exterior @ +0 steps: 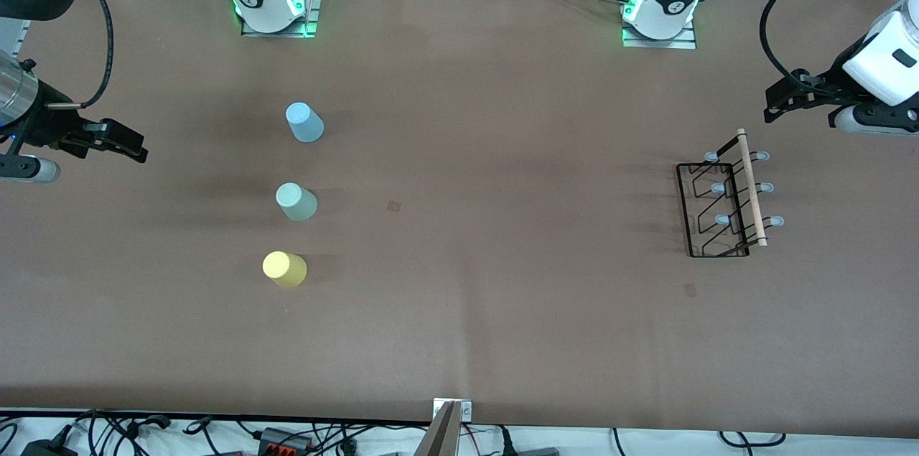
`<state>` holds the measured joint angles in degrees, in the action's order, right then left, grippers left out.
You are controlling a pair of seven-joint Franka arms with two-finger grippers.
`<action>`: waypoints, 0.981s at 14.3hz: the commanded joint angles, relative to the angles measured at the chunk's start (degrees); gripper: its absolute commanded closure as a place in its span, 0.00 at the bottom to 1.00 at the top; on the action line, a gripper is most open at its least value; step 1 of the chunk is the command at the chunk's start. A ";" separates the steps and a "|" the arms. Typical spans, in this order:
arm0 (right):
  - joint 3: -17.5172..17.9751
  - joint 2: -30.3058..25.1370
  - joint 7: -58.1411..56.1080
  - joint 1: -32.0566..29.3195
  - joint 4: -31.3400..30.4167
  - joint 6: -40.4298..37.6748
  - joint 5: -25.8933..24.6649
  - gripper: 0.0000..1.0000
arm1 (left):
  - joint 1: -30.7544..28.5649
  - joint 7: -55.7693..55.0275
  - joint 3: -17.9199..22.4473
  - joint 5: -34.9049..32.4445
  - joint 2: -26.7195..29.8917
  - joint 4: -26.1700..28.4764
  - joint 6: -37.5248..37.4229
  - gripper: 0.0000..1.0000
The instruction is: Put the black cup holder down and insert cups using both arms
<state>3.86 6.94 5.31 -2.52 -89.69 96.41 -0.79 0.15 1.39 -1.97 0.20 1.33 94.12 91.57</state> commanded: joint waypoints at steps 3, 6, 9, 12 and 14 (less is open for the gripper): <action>0.09 -0.35 -0.39 0.06 0.39 -1.05 0.88 0.00 | -0.06 -0.16 0.21 0.24 1.22 0.89 -0.17 0.00; 0.18 0.35 -1.79 0.58 -2.75 -0.97 0.62 0.00 | 0.03 0.45 -0.05 0.15 0.87 0.81 -0.25 0.00; 0.35 3.15 -2.77 1.02 -4.09 0.00 0.70 0.00 | 0.03 -0.07 -0.05 0.24 -0.62 -0.68 -4.72 0.00; 0.44 3.43 -1.80 3.92 -13.89 13.83 0.88 0.00 | 0.03 0.10 0.04 0.24 -2.38 -1.04 -8.41 0.00; 0.44 3.25 -1.54 5.41 -22.85 26.22 0.97 0.00 | 0.03 0.45 0.47 0.59 -3.61 -1.13 -10.09 0.00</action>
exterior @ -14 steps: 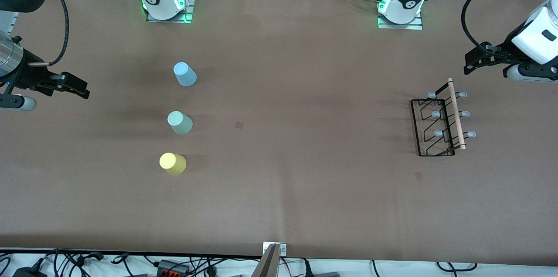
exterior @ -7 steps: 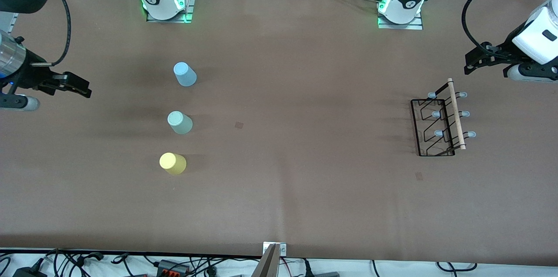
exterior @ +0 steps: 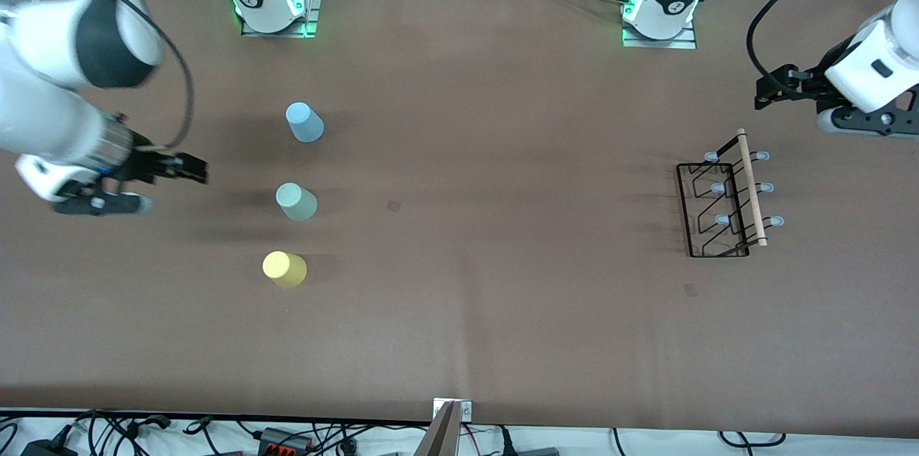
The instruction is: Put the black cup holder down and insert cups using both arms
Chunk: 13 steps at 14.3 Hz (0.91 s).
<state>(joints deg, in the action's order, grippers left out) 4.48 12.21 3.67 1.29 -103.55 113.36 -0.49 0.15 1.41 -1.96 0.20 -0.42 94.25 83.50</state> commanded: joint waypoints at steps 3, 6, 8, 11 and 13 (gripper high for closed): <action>-0.09 -1.06 5.55 4.93 -18.69 25.64 0.57 0.00 | -3.47 1.84 0.64 0.68 -5.54 -3.27 -2.11 0.00; -0.17 1.93 6.00 7.05 -19.50 29.72 0.40 0.00 | -5.15 2.46 0.64 0.16 -9.50 -1.70 -0.71 0.00; -0.09 3.07 6.00 8.02 -19.68 31.12 0.40 0.00 | -5.51 2.55 0.73 -0.11 -11.00 1.27 6.11 0.00; -0.17 5.88 5.65 8.64 -19.68 33.94 0.31 0.00 | -5.86 2.72 0.64 -3.88 -10.05 11.10 21.31 0.00; -0.17 7.55 5.47 8.64 -19.68 35.25 0.31 0.00 | -6.21 3.25 0.55 -3.89 -9.43 16.21 29.50 0.00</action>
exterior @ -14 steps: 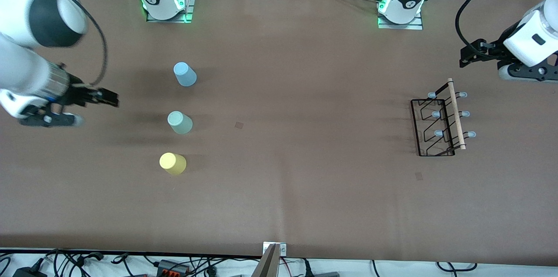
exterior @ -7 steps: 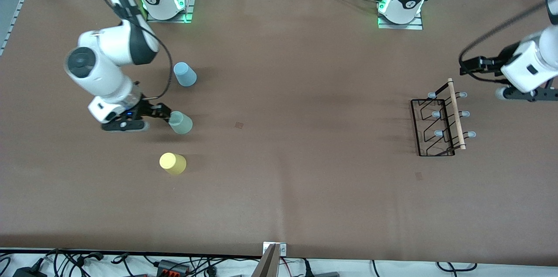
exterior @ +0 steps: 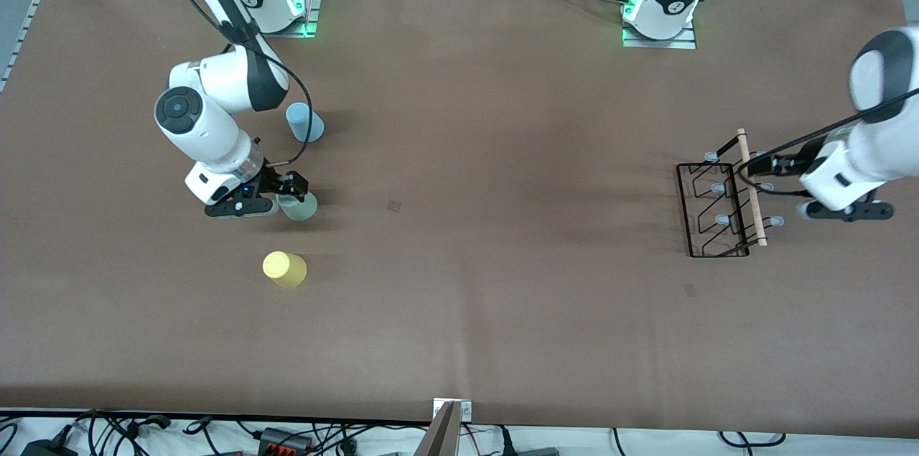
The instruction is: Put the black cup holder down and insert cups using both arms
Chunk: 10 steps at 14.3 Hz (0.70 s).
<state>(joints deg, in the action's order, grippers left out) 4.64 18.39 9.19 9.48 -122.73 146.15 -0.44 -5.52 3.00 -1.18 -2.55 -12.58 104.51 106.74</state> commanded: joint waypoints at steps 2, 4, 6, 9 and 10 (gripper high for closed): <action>-0.34 2.61 -0.05 0.54 -0.58 2.74 0.26 0.00 | -0.63 1.84 -0.22 -1.14 3.17 9.64 12.24 0.00; -0.34 3.32 0.04 0.71 -1.10 2.83 0.26 0.00 | -1.94 3.41 -0.22 -1.14 3.35 13.16 17.59 0.00; -0.34 3.32 0.04 0.80 -1.63 2.83 0.26 0.00 | -2.74 4.91 -0.31 -1.14 4.22 17.72 23.83 0.00; -0.34 3.41 0.04 0.80 -1.98 2.83 0.26 0.00 | -2.65 4.91 -0.40 -1.14 5.72 20.65 27.38 0.05; -0.34 3.41 0.12 0.80 -2.25 2.83 0.26 0.00 | -2.65 4.91 -0.40 -1.14 5.64 20.65 27.38 0.14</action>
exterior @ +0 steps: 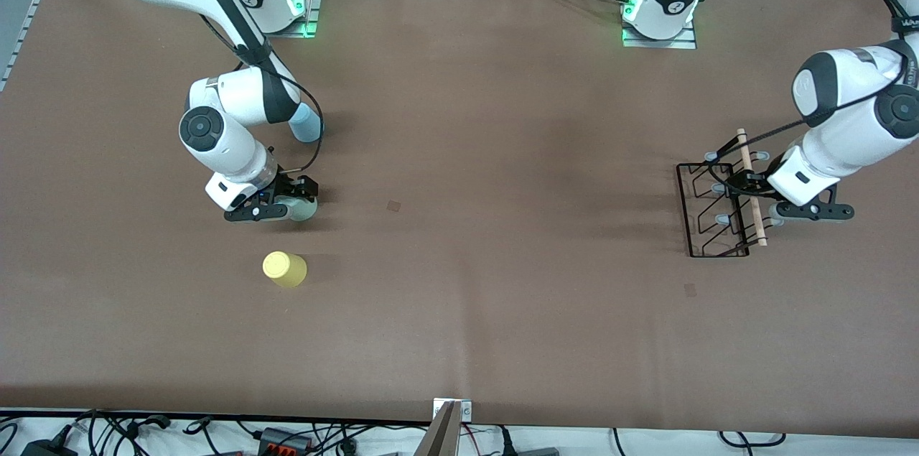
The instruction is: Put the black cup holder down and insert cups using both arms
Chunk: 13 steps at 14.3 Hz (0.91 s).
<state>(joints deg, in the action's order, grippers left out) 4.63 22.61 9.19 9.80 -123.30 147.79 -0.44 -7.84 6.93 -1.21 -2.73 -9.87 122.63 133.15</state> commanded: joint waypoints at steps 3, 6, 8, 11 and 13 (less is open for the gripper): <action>-0.32 -0.81 0.12 0.48 -2.03 1.10 0.26 0.02 | -0.34 0.98 -0.37 -0.88 2.67 2.61 0.80 0.52; -0.32 -0.90 0.39 0.48 -2.12 0.57 0.26 0.55 | -0.34 0.98 -0.37 -0.88 2.58 2.53 0.62 0.71; -0.32 -1.60 0.21 0.39 -1.68 -1.17 0.26 0.77 | -0.43 0.98 -0.37 -0.88 2.05 2.53 0.62 0.74; -0.41 -4.93 -0.84 0.22 -1.24 -3.73 0.26 0.83 | -0.43 0.98 -0.37 -0.88 2.05 2.53 0.53 0.87; -0.41 -8.26 -0.93 0.13 -0.89 -6.71 0.26 0.83 | -0.43 1.07 -0.37 -0.88 2.14 1.74 -0.16 0.91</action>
<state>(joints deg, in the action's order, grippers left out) 4.43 19.13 9.09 9.81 -123.64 144.66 -0.45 -7.84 7.14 -1.29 -2.73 -8.71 124.24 133.29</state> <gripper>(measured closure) 0.308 0.837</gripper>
